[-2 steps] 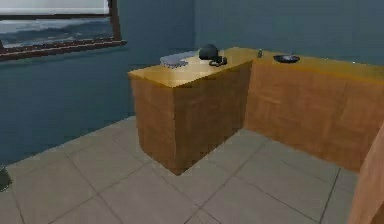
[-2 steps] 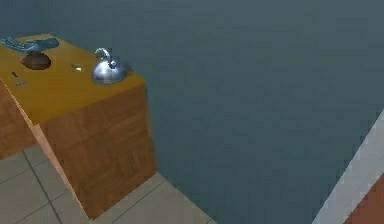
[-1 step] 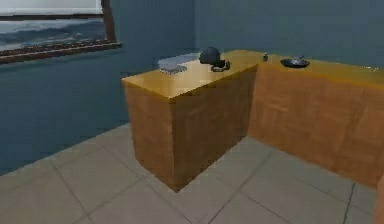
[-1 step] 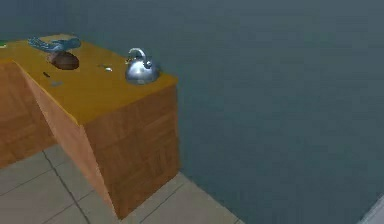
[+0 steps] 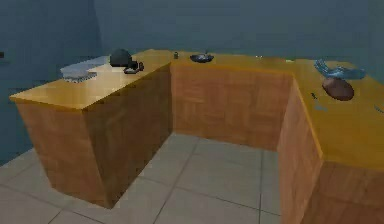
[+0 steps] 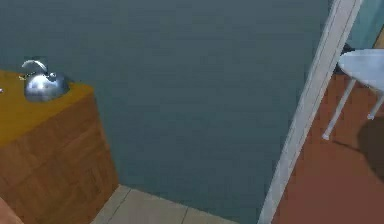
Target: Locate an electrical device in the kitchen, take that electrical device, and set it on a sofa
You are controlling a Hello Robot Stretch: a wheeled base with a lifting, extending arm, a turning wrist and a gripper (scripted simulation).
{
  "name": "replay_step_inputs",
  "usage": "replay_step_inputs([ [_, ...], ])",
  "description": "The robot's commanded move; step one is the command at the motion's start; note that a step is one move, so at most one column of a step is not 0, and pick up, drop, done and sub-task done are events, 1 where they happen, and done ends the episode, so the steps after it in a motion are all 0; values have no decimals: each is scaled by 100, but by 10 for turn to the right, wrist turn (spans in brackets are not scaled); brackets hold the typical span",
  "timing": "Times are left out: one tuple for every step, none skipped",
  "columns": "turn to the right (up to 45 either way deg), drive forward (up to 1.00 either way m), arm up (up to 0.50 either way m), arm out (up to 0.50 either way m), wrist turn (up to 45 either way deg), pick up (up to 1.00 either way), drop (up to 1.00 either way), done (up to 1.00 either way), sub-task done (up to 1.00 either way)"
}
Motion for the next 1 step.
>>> replay_step_inputs([
  [0,100,0,0,0,0,0,0,0],
])
